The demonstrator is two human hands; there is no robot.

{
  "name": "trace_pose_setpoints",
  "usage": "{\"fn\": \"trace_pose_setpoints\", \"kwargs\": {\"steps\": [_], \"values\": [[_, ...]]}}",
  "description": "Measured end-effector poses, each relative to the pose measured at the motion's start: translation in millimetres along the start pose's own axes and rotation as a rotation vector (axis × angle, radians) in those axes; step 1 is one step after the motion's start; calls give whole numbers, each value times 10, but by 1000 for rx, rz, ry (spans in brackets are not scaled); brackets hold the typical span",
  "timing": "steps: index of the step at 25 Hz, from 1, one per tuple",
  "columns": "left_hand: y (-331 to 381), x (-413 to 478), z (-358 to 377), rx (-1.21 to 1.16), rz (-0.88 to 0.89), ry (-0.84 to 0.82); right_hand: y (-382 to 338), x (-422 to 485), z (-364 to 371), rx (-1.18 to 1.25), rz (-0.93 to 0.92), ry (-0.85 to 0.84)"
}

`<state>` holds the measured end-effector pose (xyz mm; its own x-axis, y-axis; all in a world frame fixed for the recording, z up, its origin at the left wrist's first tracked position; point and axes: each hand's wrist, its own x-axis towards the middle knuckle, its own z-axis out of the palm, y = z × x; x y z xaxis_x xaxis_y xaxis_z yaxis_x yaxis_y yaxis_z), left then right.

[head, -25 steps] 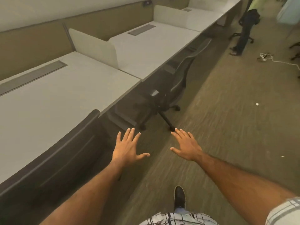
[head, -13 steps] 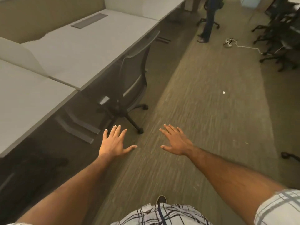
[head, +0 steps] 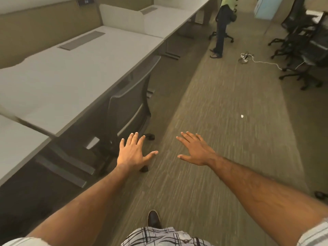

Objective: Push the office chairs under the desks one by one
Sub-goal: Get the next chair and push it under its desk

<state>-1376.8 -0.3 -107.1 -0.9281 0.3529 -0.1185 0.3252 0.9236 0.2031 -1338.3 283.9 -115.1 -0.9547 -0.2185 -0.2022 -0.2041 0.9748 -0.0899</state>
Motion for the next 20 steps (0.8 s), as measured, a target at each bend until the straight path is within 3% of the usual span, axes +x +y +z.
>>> {"fn": "trace_pose_setpoints", "kwargs": {"steps": [4,11,17,20], "values": [[102,636,-331,-157,59,38,205,702,-439,6,-26,66],[-90,1720,-1203,-125,162,402,517,2123,-1167,59,-127,199],[-392,2316,-1278,-141,-368,195,834,3502,-1728,116,-319,217],[-403,2388,-1123,-139,-500,146,966,4081,-1908,69,-446,158]]}}
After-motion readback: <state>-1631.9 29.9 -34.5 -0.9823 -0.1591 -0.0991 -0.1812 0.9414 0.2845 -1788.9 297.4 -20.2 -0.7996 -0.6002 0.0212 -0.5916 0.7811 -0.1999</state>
